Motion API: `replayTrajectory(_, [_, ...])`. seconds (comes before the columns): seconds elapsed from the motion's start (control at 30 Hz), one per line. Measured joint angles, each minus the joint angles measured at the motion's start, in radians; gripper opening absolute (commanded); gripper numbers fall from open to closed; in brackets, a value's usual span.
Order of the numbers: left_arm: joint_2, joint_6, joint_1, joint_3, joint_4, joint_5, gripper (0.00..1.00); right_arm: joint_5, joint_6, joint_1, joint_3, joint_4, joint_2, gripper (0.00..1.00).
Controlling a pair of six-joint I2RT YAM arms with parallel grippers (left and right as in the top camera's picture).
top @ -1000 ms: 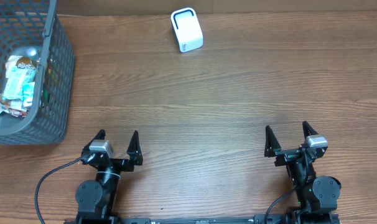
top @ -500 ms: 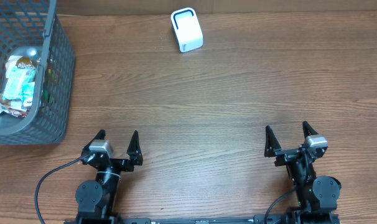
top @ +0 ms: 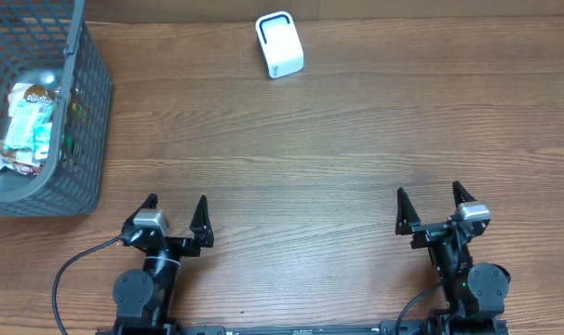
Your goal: Scan the item barcode
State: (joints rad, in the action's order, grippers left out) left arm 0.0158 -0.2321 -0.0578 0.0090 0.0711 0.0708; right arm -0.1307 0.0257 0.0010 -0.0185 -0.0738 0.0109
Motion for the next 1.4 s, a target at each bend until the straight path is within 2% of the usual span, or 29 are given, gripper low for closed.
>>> replayTrajectory(0.63, [0.000,0.000,0.000,0.000,0.000,0.000,1.00,0.000,0.000,0.000,0.000,0.000,0.000,1.00])
replayTrajectory(0.97, [0.000,0.025,0.000,0.000,-0.014,-0.088,1.00,0.000,0.000,0.000,0.000,0.001,0.000,1.00])
replayTrajectory(1.17, [0.000,0.055,0.000,0.000,-0.177,-0.253,1.00,0.000,0.000,0.000,0.000,0.000,0.000,1.00])
replayTrajectory(1.33, [0.000,0.064,0.000,0.000,-0.421,-0.247,1.00,0.000,0.001,0.000,0.000,0.000,0.000,1.00])
replayTrajectory(1.4, [-0.001,0.078,0.000,0.003,-0.467,-0.243,0.99,0.000,0.000,0.000,0.000,0.000,0.000,1.00])
